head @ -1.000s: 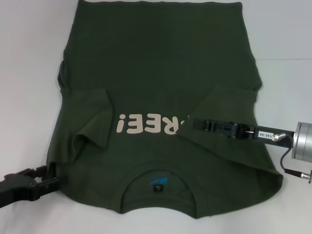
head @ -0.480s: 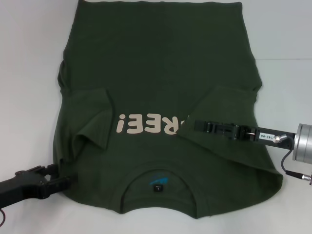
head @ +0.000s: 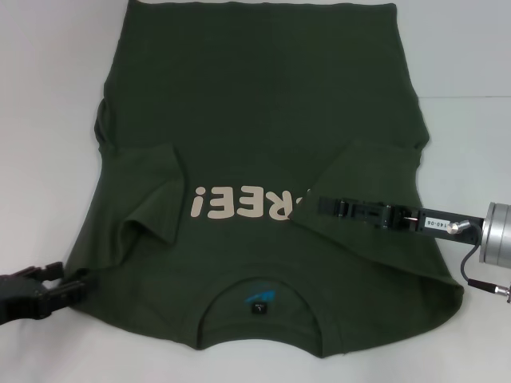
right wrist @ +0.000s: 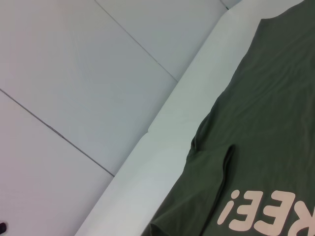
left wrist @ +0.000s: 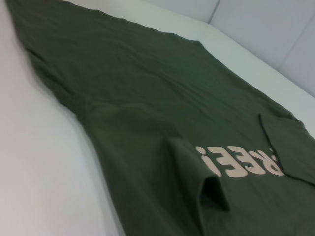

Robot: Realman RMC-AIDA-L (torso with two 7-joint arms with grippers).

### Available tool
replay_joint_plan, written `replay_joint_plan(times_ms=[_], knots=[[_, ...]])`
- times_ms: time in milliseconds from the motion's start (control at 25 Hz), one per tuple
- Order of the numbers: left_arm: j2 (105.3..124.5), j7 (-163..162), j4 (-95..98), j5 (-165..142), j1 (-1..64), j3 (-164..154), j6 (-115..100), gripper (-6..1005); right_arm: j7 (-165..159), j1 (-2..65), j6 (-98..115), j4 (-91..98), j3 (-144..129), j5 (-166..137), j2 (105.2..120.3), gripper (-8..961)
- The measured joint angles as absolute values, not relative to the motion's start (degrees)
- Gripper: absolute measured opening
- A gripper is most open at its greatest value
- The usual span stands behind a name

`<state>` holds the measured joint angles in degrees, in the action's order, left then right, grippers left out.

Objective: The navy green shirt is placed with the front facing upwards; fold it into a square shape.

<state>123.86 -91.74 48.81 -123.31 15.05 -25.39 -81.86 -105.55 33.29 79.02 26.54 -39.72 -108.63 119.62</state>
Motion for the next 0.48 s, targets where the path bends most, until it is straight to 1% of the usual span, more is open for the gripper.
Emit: replay_joint_plan(times_ms=[480], knots=[[123.77,-92.3,49.5,-124.6,14.3,-22.7,-80.5,831,-105.5,33.4,79.0,26.5,-39.6,-108.5,119.62,925]])
